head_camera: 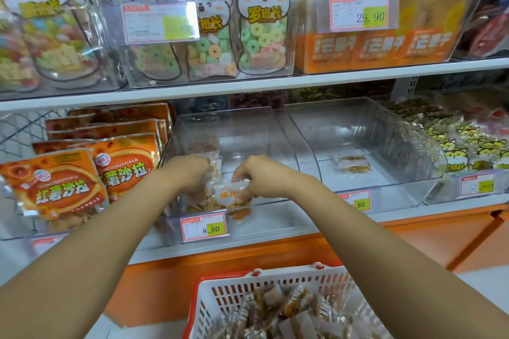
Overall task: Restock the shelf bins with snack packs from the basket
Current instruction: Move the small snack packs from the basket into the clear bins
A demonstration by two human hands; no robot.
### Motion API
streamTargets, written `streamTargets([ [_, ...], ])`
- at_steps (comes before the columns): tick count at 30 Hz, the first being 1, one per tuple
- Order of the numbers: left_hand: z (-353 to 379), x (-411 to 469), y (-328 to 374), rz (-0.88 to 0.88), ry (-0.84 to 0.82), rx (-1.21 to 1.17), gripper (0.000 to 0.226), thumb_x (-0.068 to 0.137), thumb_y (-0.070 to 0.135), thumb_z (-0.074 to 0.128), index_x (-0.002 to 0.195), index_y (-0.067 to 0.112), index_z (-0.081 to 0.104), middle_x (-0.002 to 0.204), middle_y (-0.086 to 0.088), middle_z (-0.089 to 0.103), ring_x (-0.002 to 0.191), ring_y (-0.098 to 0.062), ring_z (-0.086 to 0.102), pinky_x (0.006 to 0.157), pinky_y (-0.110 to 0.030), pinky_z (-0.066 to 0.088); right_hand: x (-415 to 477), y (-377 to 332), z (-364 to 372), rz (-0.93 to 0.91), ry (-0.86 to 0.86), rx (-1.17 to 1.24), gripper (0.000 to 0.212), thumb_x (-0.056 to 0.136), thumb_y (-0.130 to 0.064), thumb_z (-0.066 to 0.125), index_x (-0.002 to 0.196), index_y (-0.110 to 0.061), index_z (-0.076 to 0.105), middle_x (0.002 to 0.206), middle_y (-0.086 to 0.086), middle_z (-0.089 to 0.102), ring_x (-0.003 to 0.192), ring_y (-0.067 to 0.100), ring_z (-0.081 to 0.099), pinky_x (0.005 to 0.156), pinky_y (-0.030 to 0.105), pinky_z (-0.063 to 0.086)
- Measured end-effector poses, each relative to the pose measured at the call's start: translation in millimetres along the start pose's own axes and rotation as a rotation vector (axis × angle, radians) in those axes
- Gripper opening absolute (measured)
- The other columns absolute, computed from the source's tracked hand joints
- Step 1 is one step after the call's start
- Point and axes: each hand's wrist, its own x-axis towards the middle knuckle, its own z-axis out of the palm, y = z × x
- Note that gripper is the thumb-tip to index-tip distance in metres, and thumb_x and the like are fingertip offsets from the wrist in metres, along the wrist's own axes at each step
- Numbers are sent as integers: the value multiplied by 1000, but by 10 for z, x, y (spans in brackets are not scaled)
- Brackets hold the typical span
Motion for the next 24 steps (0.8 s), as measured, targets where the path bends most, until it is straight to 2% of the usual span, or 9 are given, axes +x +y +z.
streamTargets([
  [3, -6, -4, -18, 24, 30, 42, 30, 85, 17, 64, 114, 16, 56, 115, -5, 62, 103, -23, 61, 72, -29, 46, 169, -53, 168, 37, -66, 122, 35, 79, -19, 77, 103, 5, 67, 88, 17, 64, 73, 20, 56, 71, 32, 48],
  [7, -41, 0, -71, 36, 16, -20, 20, 83, 14, 67, 100, 18, 56, 109, -6, 62, 88, -22, 56, 70, -30, 46, 280, 31, 319, 246, -187, 138, 41, 81, -38, 72, 91, 2, 66, 93, 14, 73, 74, 21, 67, 85, 33, 55],
  [9, -88, -24, -75, 23, -10, -58, 21, 82, 11, 67, 100, 17, 59, 105, -4, 60, 83, -20, 53, 63, -27, 44, 290, 59, 327, 348, -304, 296, 36, 81, -33, 73, 89, 2, 64, 90, 16, 73, 69, 20, 68, 83, 33, 58],
  [12, -138, -46, -71, 9, -17, -94, 22, 81, 16, 73, 101, 14, 64, 101, -4, 62, 82, -20, 57, 64, -25, 46, 330, 1, 307, 355, -405, 407, 30, 85, -17, 70, 101, 8, 66, 103, 21, 70, 70, 19, 69, 82, 31, 58],
  [14, -147, -58, -78, 9, -9, -151, 18, 81, 22, 73, 96, 13, 67, 98, -4, 65, 82, -20, 62, 66, -27, 51, 364, -100, 319, 327, -441, 430, 20, 89, -13, 65, 96, 5, 67, 99, 20, 71, 66, 16, 69, 81, 29, 58],
  [16, -118, -87, -97, 12, 27, -210, 17, 87, 27, 66, 96, 12, 70, 98, -6, 68, 85, -20, 64, 70, -28, 51, 426, -183, 356, 311, -448, 463, 15, 90, -14, 64, 90, 1, 67, 96, 20, 72, 77, 24, 71, 89, 35, 55],
  [18, -56, -186, -112, 14, 152, -286, 19, 92, 24, 59, 103, 13, 69, 103, -5, 69, 92, -20, 63, 79, -29, 51, 468, -242, 399, 306, -427, 479, 20, 88, -17, 66, 96, 1, 67, 102, 20, 71, 94, 32, 69, 93, 41, 53],
  [20, 28, -363, -106, -4, 365, -381, 18, 93, 19, 56, 107, 14, 66, 104, -4, 68, 93, -19, 63, 82, -33, 52, 463, -266, 428, 275, -432, 486, 19, 89, -19, 66, 97, -2, 66, 98, 16, 70, 90, 28, 68, 91, 40, 54],
  [24, 321, -786, -83, 3, 631, -478, 22, 95, 28, 54, 77, 16, 59, 69, 2, 59, 66, -18, 55, 59, -29, 39, 238, -276, 345, 185, -264, 226, 23, 92, -23, 60, 72, -13, 55, 84, 9, 68, 68, 17, 60, 68, 26, 51],
])
